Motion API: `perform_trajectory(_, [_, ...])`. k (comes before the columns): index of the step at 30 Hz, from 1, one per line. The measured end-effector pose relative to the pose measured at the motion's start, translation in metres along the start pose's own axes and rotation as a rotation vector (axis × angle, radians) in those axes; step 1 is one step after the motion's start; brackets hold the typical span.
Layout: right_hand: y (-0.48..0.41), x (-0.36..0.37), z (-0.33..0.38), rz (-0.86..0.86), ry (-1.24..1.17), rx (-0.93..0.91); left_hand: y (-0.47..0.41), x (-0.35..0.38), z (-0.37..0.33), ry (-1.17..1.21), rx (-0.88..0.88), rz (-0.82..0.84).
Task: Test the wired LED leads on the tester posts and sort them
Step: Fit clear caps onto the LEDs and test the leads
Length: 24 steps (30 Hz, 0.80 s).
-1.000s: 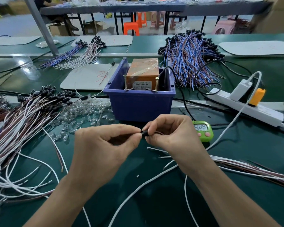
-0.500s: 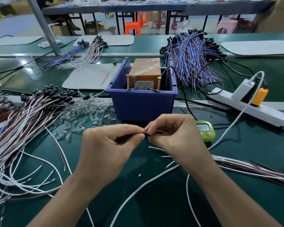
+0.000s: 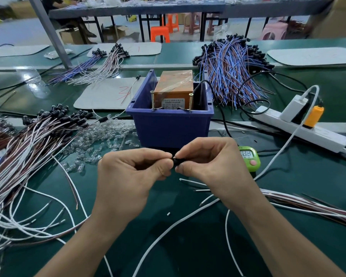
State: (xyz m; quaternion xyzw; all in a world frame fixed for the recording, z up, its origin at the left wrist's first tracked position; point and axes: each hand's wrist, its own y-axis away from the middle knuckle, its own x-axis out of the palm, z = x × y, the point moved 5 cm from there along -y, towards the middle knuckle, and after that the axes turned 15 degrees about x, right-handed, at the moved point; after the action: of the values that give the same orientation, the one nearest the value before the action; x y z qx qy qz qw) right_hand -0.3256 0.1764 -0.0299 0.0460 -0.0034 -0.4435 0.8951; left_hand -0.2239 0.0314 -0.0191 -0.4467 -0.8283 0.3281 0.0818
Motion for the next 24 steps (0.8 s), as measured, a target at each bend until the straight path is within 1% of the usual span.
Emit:
perform_trajectory(2, [0.000,-0.002,0.000,-0.017,0.007,0.009,0.001,0.000,0.000,-0.050,0.007,0.038])
perform_trajectory(6, [0.000,-0.001,0.000,-0.043,0.070,0.012,0.001,-0.001,-0.005,-0.230,0.087,0.073])
perform_trajectory(9, [0.000,-0.001,0.001,-0.056,0.084,0.005,-0.001,-0.002,-0.006,-0.267,0.095,0.082])
perform_trajectory(11, [0.000,0.000,0.000,-0.056,0.083,0.006,-0.002,-0.002,-0.004,-0.249,0.066,0.097])
perform_trajectory(14, [0.000,0.001,-0.001,-0.046,0.050,0.013,-0.003,-0.003,0.001,-0.151,-0.011,0.100])
perform_trajectory(17, [0.000,0.001,-0.002,-0.017,0.051,0.016,-0.002,0.000,0.004,0.010,-0.114,0.107])
perform_trajectory(22, [0.000,0.002,0.001,0.111,0.033,0.010,-0.003,0.005,0.018,0.305,-0.348,0.211])
perform_trajectory(24, [0.001,0.004,0.001,0.154,0.030,0.001,-0.003,0.005,0.023,0.357,-0.372,0.248])
